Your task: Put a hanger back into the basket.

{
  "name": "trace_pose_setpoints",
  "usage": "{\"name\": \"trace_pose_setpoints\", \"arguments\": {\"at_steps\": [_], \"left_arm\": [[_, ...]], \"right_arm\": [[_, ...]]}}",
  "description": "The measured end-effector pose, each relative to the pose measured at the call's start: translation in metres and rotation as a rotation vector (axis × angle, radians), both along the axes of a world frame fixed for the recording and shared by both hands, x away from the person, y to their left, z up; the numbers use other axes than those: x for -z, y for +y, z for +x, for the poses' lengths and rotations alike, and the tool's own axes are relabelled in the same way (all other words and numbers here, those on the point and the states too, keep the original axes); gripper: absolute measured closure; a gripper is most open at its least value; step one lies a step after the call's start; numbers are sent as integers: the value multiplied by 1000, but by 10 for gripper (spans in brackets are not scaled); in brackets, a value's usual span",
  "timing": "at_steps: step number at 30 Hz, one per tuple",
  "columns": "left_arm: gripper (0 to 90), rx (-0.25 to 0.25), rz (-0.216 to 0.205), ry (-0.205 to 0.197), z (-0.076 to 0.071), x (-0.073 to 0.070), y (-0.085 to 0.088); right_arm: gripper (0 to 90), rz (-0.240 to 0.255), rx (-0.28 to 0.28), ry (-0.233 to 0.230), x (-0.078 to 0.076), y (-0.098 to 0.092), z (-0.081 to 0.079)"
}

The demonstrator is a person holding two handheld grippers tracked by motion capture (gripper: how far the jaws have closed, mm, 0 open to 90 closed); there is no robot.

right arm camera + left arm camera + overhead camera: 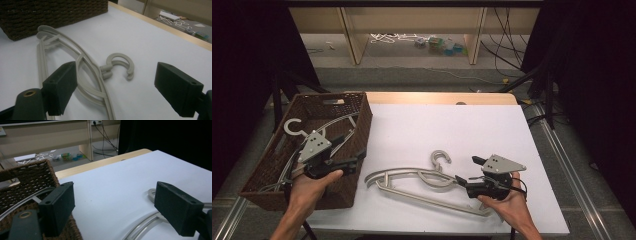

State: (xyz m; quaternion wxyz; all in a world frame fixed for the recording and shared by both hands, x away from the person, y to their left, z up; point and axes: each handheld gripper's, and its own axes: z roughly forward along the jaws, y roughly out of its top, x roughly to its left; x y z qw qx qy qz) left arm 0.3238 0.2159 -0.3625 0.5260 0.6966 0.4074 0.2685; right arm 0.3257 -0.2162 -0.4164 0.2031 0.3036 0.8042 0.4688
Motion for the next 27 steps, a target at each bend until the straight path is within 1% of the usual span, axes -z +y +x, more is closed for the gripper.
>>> {"name": "trace_pose_setpoints", "arguments": {"at_steps": [1, 2, 3, 5, 7, 8, 9, 10, 11, 12, 15, 17, 19, 20, 21, 22, 23, 26, 27], "left_arm": [[163, 12, -8, -3, -1, 2, -2], [163, 19, -16, -4, -2, 3, -4], [164, 26, -19, -15, -3, 6, -6], [164, 37, -25, -26, -6, 12, -9], [163, 67, -39, -23, -10, 19, -12], [164, 72, -32, -24, -11, 21, -13], [164, 74, -10, -34, -13, 24, -15], [163, 73, 1, -40, -15, 27, -16], [163, 70, -6, -45, -16, 29, -17], [164, 73, -23, -54, -17, 33, -19], [163, 93, 3, -44, -19, 41, -23], [164, 101, 5, -51, -21, 46, -26], [163, 115, 5, -46, -22, 52, -28], [164, 119, 13, -38, -22, 53, -29], [163, 123, 10, -36, -22, 54, -30], [163, 130, 14, -44, -21, 55, -30], [163, 122, 18, -41, -22, 56, -30], [163, 115, 11, -40, -22, 57, -29], [163, 123, 11, -41, -21, 59, -30]], "right_arm": [[191, 3, 4, 0, 0, 0, 0], [190, 0, 3, -13, 1, -1, 1], [190, 2, 2, -16, 1, -1, 1], [188, 7, 1, 5, 2, -1, 1], [185, 6, 3, 8, 3, -1, 1], [185, 11, -4, 10, 3, 0, 2], [185, 8, -1, 10, 3, 0, 1], [184, 10, 1, 9, 3, 0, 1], [183, 11, 1, 9, 3, 0, 1], [182, 14, 5, 7, 3, 0, 1], [180, 22, 5, 7, 2, 0, 0], [180, 20, 6, 6, 2, 0, 0], [179, 19, 6, 7, 3, 0, 1], [179, 22, 7, 1, 3, 1, 1], [179, 20, 6, 1, 3, 1, 1], [179, 18, 1, -15, 4, 1, 1], [178, 11, 0, 4, 3, 1, 0], [181, 2, -14, 25, 6, 2, 0], [182, -5, -15, 24, 6, 2, 0]]}}
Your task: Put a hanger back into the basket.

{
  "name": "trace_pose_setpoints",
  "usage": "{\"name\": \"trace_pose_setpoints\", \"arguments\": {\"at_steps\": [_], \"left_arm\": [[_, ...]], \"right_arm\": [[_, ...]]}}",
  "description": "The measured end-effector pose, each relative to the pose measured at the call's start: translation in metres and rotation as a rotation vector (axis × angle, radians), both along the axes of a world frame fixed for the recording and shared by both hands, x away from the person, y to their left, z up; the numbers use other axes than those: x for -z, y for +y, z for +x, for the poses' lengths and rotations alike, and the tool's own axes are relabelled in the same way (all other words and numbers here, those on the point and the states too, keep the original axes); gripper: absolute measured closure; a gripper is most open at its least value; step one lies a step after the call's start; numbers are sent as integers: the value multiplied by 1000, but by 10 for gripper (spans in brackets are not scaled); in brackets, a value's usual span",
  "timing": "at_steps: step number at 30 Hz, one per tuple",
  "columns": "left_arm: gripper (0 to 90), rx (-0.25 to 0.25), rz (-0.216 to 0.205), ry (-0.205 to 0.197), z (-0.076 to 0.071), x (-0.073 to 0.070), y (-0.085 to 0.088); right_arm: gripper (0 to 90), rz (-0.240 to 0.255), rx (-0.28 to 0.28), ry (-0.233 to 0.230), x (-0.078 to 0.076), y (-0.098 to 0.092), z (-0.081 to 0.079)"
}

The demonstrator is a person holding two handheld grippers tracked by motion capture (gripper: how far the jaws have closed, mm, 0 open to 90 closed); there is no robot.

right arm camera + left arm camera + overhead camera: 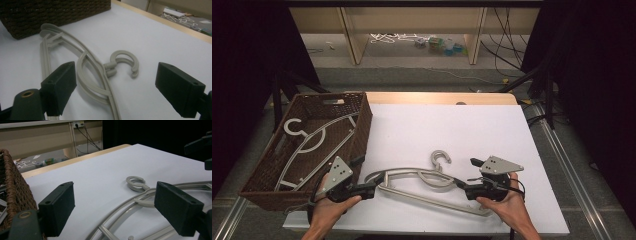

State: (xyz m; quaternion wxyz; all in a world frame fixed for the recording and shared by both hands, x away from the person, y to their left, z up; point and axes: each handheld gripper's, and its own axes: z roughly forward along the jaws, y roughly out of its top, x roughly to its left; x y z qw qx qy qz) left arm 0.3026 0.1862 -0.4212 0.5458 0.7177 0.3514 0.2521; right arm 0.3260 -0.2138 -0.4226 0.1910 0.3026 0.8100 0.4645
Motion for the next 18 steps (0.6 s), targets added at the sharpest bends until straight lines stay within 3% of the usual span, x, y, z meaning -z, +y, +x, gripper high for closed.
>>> {"name": "trace_pose_setpoints", "arguments": {"at_steps": [3, 7, 11, 18], "left_arm": [[163, 8, 25, 10, 0, 3, -1], [163, 4, 27, 28, 0, 7, -1], [163, 9, 25, 16, -1, 7, -3], [163, 25, 39, 28, -1, 10, -5]], "right_arm": [[195, -39, -25, 22, 3, 2, 2], [206, -91, -48, 54, 8, 5, 6], [268, -180, -71, 80, 13, 9, 13], [359, -277, -91, 150, 25, 19, 23]]}}
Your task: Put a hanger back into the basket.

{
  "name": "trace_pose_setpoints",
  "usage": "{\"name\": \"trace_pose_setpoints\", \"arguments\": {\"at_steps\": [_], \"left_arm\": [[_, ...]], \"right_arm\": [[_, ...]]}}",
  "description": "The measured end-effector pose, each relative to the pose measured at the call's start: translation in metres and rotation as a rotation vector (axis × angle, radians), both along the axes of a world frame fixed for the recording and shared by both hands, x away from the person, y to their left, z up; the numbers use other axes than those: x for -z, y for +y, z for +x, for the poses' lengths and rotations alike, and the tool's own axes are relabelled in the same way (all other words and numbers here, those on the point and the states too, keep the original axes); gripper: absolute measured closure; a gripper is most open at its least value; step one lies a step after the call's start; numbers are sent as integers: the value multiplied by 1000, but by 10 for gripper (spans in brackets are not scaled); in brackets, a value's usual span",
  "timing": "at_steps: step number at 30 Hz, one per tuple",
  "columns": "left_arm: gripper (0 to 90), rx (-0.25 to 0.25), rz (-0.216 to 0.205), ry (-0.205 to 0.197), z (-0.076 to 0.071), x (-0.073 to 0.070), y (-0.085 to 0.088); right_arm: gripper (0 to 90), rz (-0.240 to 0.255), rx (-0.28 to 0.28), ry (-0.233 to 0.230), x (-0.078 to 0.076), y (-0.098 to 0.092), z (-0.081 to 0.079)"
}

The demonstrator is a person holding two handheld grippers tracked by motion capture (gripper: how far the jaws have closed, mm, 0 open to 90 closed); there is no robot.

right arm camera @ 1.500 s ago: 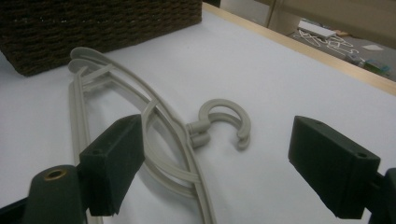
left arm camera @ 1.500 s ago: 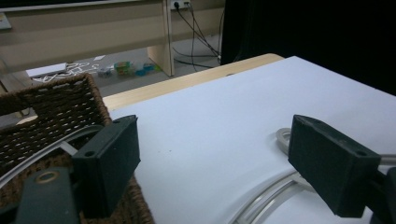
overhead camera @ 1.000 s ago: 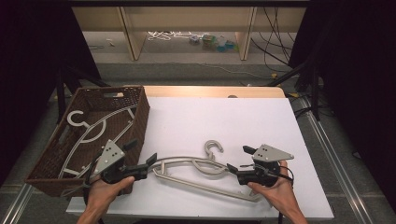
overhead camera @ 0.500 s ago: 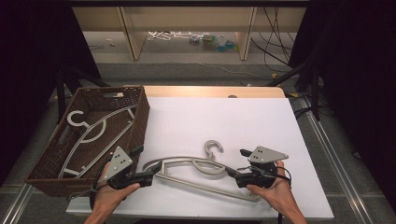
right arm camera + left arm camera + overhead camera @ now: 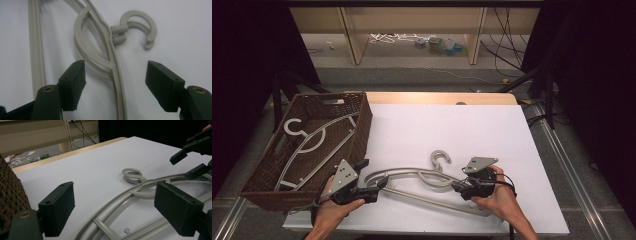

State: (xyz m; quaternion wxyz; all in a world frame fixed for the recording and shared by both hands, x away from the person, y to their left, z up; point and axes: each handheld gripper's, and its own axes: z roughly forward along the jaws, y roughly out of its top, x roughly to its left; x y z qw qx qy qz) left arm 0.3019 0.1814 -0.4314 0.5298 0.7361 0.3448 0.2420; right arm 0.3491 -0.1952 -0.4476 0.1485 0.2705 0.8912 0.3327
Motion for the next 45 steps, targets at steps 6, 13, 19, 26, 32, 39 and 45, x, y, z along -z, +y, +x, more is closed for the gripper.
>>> {"name": "trace_pose_setpoints", "arguments": {"at_steps": [6, 13, 19, 26, 32, 39, 45], "left_arm": [[164, 7, 1, 4, 0, 2, -2], [164, 11, 1, 8, 0, 2, -2], [165, 15, 4, 14, 0, 3, -2], [165, 13, 8, 17, 1, 4, -1], [165, 17, 10, 21, 1, 4, -1], [165, 20, 13, 23, 2, 4, -2], [165, 24, 13, 27, 1, 5, -3]], "right_arm": [[471, -77, 5, 55, 7, 1, 7], [621, -129, -11, 108, 13, 3, 14], [717, -163, -39, 105, 16, 5, 18], [807, -207, -58, 106, 12, 10, 16], [810, -224, -55, 87, 6, 13, 13], [821, -255, -61, 71, 4, 15, 12], [823, -278, -67, 40, -3, 16, 9]]}}
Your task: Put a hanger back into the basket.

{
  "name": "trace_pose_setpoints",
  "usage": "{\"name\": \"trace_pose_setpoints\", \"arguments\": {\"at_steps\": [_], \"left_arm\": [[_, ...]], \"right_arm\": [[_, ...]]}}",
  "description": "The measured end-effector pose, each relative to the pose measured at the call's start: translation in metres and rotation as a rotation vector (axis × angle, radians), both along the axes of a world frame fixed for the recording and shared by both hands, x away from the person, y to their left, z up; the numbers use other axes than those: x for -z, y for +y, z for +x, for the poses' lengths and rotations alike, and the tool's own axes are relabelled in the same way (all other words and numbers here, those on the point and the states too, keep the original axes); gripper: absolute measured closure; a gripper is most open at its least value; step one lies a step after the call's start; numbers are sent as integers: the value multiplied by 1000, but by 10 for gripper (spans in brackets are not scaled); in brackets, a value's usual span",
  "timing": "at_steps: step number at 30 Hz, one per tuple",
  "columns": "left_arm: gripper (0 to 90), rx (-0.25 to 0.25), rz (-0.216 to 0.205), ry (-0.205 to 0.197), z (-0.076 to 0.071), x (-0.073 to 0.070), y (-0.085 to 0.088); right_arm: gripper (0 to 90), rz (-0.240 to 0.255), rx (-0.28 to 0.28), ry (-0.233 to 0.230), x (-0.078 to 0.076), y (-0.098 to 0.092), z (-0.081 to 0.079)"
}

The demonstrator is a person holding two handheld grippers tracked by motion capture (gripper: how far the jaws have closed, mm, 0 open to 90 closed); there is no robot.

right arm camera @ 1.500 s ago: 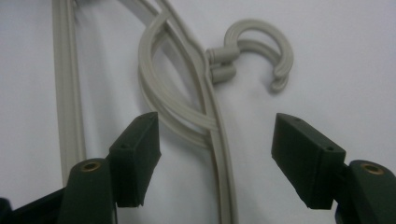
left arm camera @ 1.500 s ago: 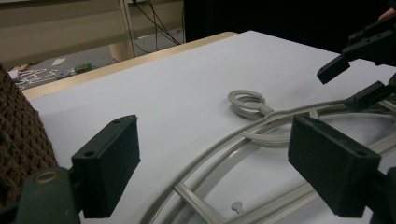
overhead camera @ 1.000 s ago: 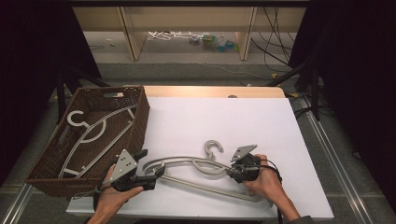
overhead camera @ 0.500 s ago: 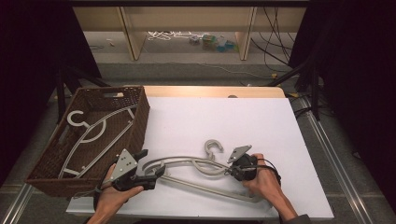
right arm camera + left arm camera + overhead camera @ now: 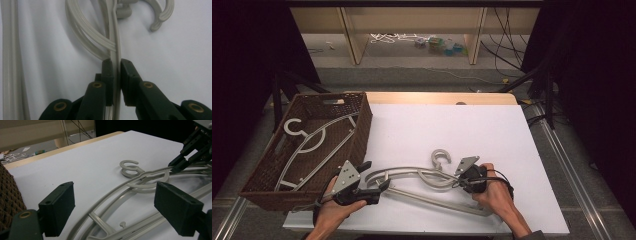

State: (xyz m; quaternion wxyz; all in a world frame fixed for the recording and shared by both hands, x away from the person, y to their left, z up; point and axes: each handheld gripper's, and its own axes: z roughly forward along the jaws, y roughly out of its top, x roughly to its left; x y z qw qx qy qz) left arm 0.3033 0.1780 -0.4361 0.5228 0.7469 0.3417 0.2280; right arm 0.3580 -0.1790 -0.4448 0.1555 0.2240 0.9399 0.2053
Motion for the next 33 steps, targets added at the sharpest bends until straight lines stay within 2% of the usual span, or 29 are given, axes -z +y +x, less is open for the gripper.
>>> {"name": "trace_pose_setpoints", "arguments": {"at_steps": [7, 8, 10, 13, 16, 18, 19, 21, 23, 24, 25, 30, 33], "left_arm": [[165, -4, 4, 4, 1, 0, 1], [165, -3, 5, 5, 1, 1, 1], [165, -1, -9, 11, 1, 2, 0], [165, 0, -1, 5, 2, 1, 0], [165, 3, 9, 11, 2, 1, -2], [168, 8, -8, 21, 2, 0, -3], [168, 9, -50, 44, 3, -1, -5], [172, -2, -85, 79, 3, -5, -10], [173, 22, -50, 59, 4, -10, -15], [176, 26, -61, 58, 5, -11, -19], [180, 26, -48, 61, 6, -14, -22], [200, 73, 14, 104, 20, -22, -42], [195, 107, 74, 131, 31, -26, -56]], "right_arm": [[825, -34, -39, -76, -14, 1, -6], [825, -27, -43, -100, -16, 0, -7], [826, -29, -51, -118, -19, -1, -8], [826, -24, -65, -152, -24, -1, -10], [826, -15, -71, -159, -28, -4, -12], [826, -7, -74, -167, -31, -7, -14], [826, -5, -75, -167, -32, -7, -14], [826, 7, -84, -169, -34, -10, -16], [826, 15, -88, -176, -36, -11, -18], [826, 16, -91, -178, -36, -11, -19], [826, 17, -95, -173, -37, -11, -19], [826, 11, -120, -185, -39, -9, -22], [826, 6, -125, -197, -41, -7, -23]]}}
